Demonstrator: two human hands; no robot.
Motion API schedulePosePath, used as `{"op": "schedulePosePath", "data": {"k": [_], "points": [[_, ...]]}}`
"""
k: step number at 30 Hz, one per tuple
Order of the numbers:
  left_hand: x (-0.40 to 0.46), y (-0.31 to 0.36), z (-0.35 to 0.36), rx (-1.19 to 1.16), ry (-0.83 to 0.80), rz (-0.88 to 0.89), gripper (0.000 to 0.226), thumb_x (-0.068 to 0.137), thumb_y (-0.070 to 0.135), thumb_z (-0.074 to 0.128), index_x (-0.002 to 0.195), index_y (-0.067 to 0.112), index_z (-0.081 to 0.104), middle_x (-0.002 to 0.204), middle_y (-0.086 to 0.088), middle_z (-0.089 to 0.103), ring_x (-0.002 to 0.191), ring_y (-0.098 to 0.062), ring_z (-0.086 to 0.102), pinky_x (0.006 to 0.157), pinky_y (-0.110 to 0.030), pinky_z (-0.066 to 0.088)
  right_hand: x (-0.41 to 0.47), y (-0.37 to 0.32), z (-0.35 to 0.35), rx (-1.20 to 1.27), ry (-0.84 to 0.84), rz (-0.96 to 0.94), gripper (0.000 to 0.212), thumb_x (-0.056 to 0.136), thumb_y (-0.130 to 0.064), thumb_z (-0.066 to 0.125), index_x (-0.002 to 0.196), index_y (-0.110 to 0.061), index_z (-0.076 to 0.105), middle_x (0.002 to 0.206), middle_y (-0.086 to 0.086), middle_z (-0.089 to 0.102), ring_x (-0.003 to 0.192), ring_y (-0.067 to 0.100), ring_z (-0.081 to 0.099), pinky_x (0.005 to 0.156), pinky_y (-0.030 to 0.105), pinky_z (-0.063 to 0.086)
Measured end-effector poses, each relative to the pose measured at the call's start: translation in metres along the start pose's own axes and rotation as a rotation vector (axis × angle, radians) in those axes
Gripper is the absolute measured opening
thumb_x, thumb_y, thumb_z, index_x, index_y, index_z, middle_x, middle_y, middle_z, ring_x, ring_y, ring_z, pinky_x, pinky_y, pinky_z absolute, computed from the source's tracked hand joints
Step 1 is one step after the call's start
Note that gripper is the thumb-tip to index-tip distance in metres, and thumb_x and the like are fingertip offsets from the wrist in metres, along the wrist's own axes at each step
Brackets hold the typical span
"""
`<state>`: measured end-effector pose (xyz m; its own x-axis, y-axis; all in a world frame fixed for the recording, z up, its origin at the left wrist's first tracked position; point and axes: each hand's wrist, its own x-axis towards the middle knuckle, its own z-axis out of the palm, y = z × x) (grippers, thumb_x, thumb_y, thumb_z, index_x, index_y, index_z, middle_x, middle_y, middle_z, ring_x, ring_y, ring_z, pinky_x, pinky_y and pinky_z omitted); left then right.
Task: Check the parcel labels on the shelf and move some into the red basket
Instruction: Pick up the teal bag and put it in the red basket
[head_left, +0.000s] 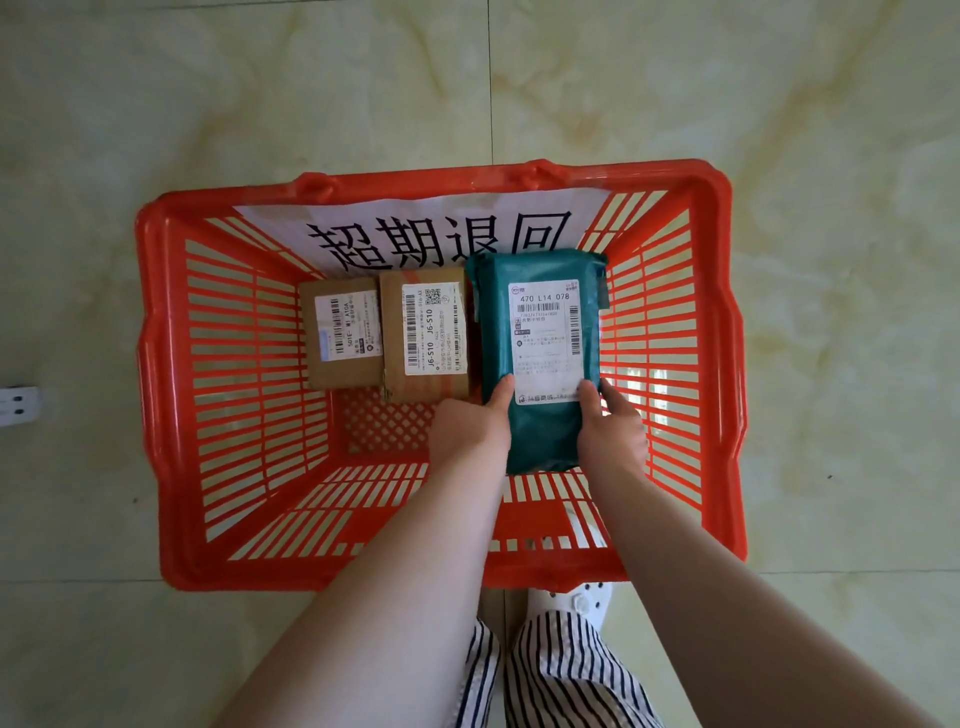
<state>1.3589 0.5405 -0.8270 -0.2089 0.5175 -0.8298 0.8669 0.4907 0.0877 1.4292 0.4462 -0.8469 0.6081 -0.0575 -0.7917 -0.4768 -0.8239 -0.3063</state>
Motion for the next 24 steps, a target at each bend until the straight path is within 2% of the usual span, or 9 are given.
{"op": "schedulePosePath", "data": {"k": [2,6,9,12,15,17,20,24], "points": [[0.002,0.004,0.001,-0.044,-0.022,-0.034,0.059,0.079,0.070,0.058,0.088,0.012,0.051,0.077,-0.001,0.055,0.065,-0.021,0.055,0.058,-0.032,0.046,0.005,-0.002,-0.001,-0.045,-0.016,-0.017,0.055,0.098,-0.055,0.046,0.148,-0.032,0.046,0.138,0.006,0.061,0.118,0.030,0.062,0.091,0.049,0.058],[-0.001,0.005,0.005,-0.128,-0.049,-0.073,0.059,0.078,0.071,0.058,0.075,0.013,0.049,0.072,-0.001,0.054,0.058,-0.017,0.054,0.048,-0.026,0.041,0.005,-0.001,-0.001,-0.075,-0.019,-0.023,0.058,0.099,-0.058,0.040,0.150,-0.030,0.042,0.139,0.007,0.059,0.122,0.031,0.060,0.095,0.050,0.055],[-0.004,0.002,0.011,-0.240,-0.058,-0.082,0.059,0.078,0.070,0.060,0.088,0.012,0.054,0.084,-0.001,0.059,0.066,-0.017,0.056,0.051,-0.025,0.041,0.003,0.000,-0.001,-0.142,0.014,-0.054,0.058,0.101,-0.058,0.032,0.150,-0.030,0.041,0.136,0.008,0.061,0.120,0.031,0.061,0.094,0.047,0.055],[-0.006,0.002,0.014,-0.337,-0.054,-0.089,0.065,0.076,0.068,0.065,0.107,0.012,0.056,0.099,-0.001,0.059,0.080,-0.020,0.056,0.060,-0.028,0.044,0.001,-0.003,-0.004,-0.269,0.046,-0.103,0.054,0.103,-0.055,0.027,0.148,-0.029,0.042,0.124,0.008,0.066,0.108,0.030,0.066,0.078,0.039,0.054],[-0.007,0.003,0.018,-0.386,-0.035,-0.074,0.075,0.073,0.068,0.068,0.120,0.012,0.055,0.114,-0.004,0.064,0.091,-0.023,0.060,0.064,-0.029,0.044,-0.002,-0.008,-0.003,-0.324,0.056,-0.123,0.054,0.103,-0.057,0.026,0.144,-0.027,0.043,0.104,0.005,0.063,0.101,0.030,0.068,0.081,0.043,0.058],[-0.009,0.004,0.020,-0.427,-0.020,-0.060,0.077,0.071,0.067,0.070,0.123,0.012,0.054,0.117,-0.004,0.064,0.093,-0.023,0.060,0.066,-0.030,0.044,-0.003,-0.009,-0.002,-0.342,0.046,-0.122,0.055,0.102,-0.057,0.026,0.143,-0.025,0.041,0.108,0.005,0.065,0.103,0.031,0.067,0.085,0.047,0.058],[-0.010,0.004,0.020,-0.437,-0.027,-0.050,0.074,0.071,0.066,0.071,0.119,0.011,0.057,0.116,-0.004,0.065,0.087,-0.021,0.057,0.068,-0.031,0.044,-0.004,-0.008,-0.002,-0.360,0.048,-0.118,0.056,0.102,-0.058,0.027,0.144,-0.024,0.039,0.118,0.008,0.066,0.105,0.031,0.067,0.085,0.045,0.057],[-0.009,0.004,0.020,-0.423,-0.034,-0.050,0.079,0.067,0.071,0.071,0.117,0.011,0.059,0.116,-0.004,0.067,0.101,-0.027,0.065,0.076,-0.034,0.053,-0.007,-0.010,-0.003,-0.381,0.058,-0.138,0.056,0.101,-0.059,0.027,0.141,-0.023,0.040,0.116,0.007,0.066,0.101,0.029,0.068,0.082,0.045,0.058]]}}
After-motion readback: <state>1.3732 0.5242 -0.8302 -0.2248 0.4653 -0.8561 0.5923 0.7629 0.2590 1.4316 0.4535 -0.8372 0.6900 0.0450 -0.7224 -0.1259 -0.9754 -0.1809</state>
